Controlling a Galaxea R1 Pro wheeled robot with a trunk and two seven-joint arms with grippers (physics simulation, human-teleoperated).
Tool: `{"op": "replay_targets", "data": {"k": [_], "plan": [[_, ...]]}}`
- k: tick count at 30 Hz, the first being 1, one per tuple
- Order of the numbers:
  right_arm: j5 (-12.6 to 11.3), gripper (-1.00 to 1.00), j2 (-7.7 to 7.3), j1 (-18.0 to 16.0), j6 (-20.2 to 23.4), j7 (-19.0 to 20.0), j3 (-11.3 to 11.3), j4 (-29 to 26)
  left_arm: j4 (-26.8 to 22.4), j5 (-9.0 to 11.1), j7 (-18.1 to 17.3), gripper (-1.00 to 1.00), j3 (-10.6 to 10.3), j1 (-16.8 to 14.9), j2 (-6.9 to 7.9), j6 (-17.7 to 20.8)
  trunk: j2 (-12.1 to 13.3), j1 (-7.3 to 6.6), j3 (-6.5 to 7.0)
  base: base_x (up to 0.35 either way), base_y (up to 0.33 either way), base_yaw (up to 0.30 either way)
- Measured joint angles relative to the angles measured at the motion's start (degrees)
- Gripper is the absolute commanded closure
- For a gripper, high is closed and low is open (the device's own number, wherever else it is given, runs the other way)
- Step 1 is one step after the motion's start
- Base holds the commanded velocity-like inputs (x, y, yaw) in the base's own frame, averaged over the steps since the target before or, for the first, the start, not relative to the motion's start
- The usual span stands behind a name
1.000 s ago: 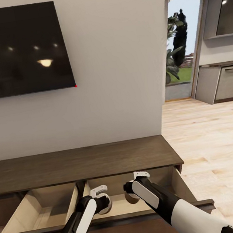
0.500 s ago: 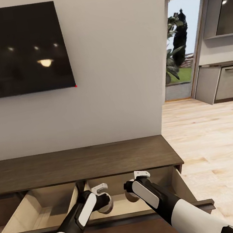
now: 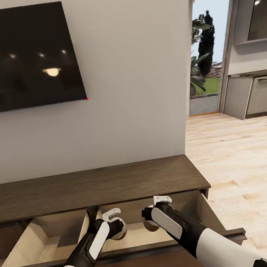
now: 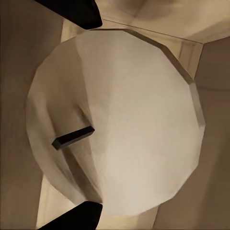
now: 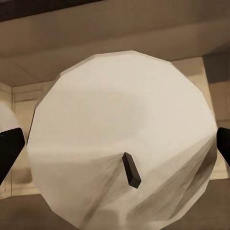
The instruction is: Place each of the two pumpkins and all three candles from the living room inside a cabinet in the living room (use any cabinet), then make sure every cabinet is closed, and position the cauldron so it is next to a table in the living room.
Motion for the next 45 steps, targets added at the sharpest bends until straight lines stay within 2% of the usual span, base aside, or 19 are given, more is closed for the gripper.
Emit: {"op": "replay_targets", "data": {"k": [4, 8, 16, 17, 21, 24, 27, 32, 45], "plan": [[-0.06, 1.00, 0.00, 0.00, -0.04, 0.00, 0.04, 0.07, 0.02, -0.02, 0.01, 1.00, 0.02, 0.00, 0.08, -1.02, 0.00, 0.00, 0.00, 0.000, 0.000, 0.000], [-0.12, 1.00, 0.00, 0.01, -0.16, 0.05, 0.03, 0.09, 0.04, -0.09, 0.01, 1.00, -0.01, 0.01, 0.06, -2.80, -1.59, 0.87, -0.72, 0.000, 0.000, 0.000], [-0.03, 1.00, 0.05, 0.00, -2.35, 0.07, 0.28, 0.17, 0.05, -0.09, 0.01, 1.00, -0.65, 0.01, -0.09, -3.21, -4.47, 2.47, -2.19, 0.000, 0.000, 0.000], [-0.02, 1.00, 0.05, -0.01, -3.22, 0.07, 0.75, 0.19, 0.05, -0.14, 0.01, 1.00, -0.69, 0.01, -0.11, -3.22, -4.49, 2.50, -2.41, 0.000, 0.000, 0.000], [-0.65, 1.00, 0.07, 0.02, -7.93, 0.93, 6.13, 1.63, 0.04, -0.20, -0.02, 1.00, -0.80, 0.01, -0.14, -3.23, -4.54, 2.61, -3.30, 0.000, 0.000, 0.000], [-0.86, 1.00, 0.15, 0.02, -9.12, 2.64, 7.35, 5.29, 0.04, -0.19, -0.05, 1.00, -0.88, 0.01, -0.21, -3.26, -4.58, 2.68, -3.97, 0.000, 0.000, 0.000], [-0.74, 1.00, 0.17, -0.03, -10.31, 4.17, 7.60, 6.40, 0.05, -0.21, -0.07, 1.00, -0.91, 0.01, -0.23, -3.31, -4.62, 2.76, -4.63, 0.000, 0.000, 0.000], [-0.70, 1.00, 0.18, 0.00, -10.82, 4.58, 7.68, 6.68, 0.05, -0.22, -0.08, 1.00, -0.91, 0.01, -0.23, -3.33, -4.69, 2.89, -5.74, 0.000, 0.000, 0.000], [-0.62, 1.00, 0.10, -0.01, -10.87, 4.55, 7.67, 6.55, 0.04, -0.24, 0.00, 1.00, -0.94, 0.00, -0.24, -3.37, -4.70, 2.88, -5.74, 0.000, 0.000, 0.000]]}}
